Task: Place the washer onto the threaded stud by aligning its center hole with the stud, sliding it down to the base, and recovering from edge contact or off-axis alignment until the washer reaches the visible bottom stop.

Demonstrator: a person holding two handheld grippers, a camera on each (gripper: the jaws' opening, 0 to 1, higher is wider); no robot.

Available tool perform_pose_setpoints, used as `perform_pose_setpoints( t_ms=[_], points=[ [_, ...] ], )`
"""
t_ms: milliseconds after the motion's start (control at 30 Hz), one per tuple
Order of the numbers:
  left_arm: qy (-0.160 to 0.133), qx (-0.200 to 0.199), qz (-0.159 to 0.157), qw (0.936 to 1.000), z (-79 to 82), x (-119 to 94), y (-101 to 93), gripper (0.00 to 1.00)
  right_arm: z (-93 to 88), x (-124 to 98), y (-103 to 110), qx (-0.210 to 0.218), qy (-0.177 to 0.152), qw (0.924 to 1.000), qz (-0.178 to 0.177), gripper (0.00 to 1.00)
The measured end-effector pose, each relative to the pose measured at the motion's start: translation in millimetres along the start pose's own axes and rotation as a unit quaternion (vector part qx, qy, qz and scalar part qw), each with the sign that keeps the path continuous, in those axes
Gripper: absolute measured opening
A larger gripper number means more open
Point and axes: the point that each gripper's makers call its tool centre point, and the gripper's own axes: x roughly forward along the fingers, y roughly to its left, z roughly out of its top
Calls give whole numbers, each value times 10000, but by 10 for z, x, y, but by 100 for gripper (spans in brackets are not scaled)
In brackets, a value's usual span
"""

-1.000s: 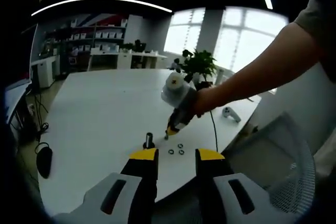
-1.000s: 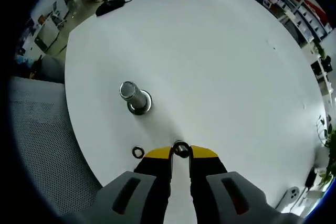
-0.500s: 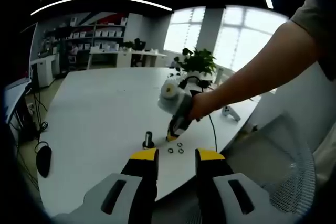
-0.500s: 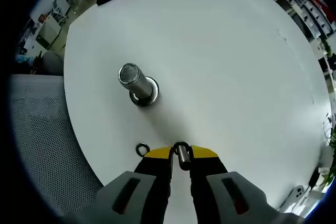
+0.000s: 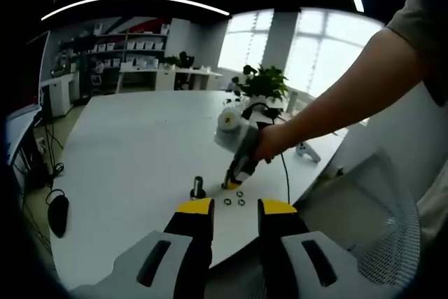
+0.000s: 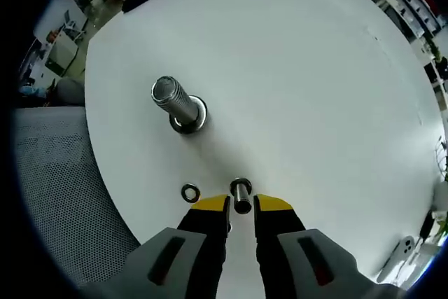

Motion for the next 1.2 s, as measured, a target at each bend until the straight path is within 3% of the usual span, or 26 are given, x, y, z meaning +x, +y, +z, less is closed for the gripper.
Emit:
perform_pose_setpoints(
  t_ms=[367, 500, 667, 833, 1067, 1200],
  points=[
    [-26, -5, 48, 10000, 8, -3, 17, 22, -221, 2, 134, 375, -41, 9991, 179, 23],
    [-36, -19, 67, 10000, 11, -4, 23, 22, -226, 19, 135, 173, 15, 9998, 88, 23],
    [9, -7, 66, 10000, -4, -5, 18, 22, -220, 9, 120, 217, 5, 9997, 106, 22],
    [7, -12, 76, 10000, -5, -3, 23, 22, -243, 1, 179, -458, 77, 9989, 104, 25],
    [6, -6, 51, 10000, -3, -3, 11, 21, -280, -12, 182, -491, -326, 9981, 175, 24],
    [10, 2, 36, 10000, -4, -1, 4, 21, -284, 0, 187, -554, -144, 9982, 166, 20]
  ],
)
